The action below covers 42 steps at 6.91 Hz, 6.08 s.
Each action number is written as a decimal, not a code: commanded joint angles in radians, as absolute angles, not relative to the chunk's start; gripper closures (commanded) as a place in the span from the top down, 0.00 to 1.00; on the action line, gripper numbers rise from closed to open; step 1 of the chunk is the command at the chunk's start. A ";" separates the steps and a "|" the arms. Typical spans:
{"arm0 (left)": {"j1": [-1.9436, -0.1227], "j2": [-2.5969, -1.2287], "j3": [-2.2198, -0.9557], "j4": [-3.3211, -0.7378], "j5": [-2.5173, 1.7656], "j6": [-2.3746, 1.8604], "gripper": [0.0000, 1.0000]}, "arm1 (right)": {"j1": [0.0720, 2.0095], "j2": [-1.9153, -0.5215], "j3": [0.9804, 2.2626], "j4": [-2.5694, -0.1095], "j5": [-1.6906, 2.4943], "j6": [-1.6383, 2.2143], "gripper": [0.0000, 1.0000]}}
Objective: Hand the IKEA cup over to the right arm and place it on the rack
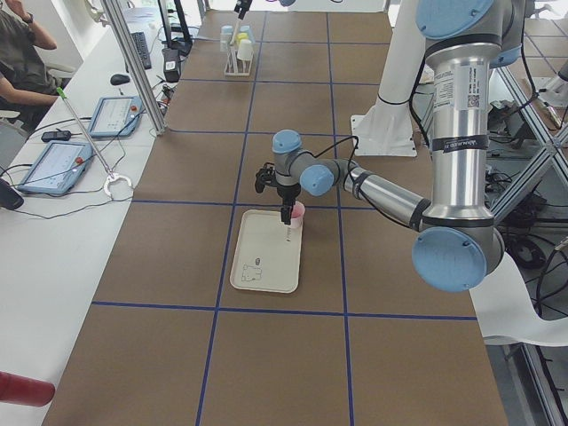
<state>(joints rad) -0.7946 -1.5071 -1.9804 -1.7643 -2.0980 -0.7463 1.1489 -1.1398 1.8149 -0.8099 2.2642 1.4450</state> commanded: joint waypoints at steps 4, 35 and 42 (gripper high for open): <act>-0.773 -1.503 -1.960 -1.764 -2.100 -0.746 0.29 | 1.149 -1.140 1.815 -0.810 2.264 1.445 1.00; -0.442 -2.036 -1.629 -3.487 -1.312 -2.591 0.00 | 0.646 -1.019 1.815 -0.371 1.626 1.979 1.00; -0.413 -2.069 -1.623 -3.474 -1.273 -2.589 0.00 | 0.609 -1.019 1.816 -0.370 1.626 1.979 1.00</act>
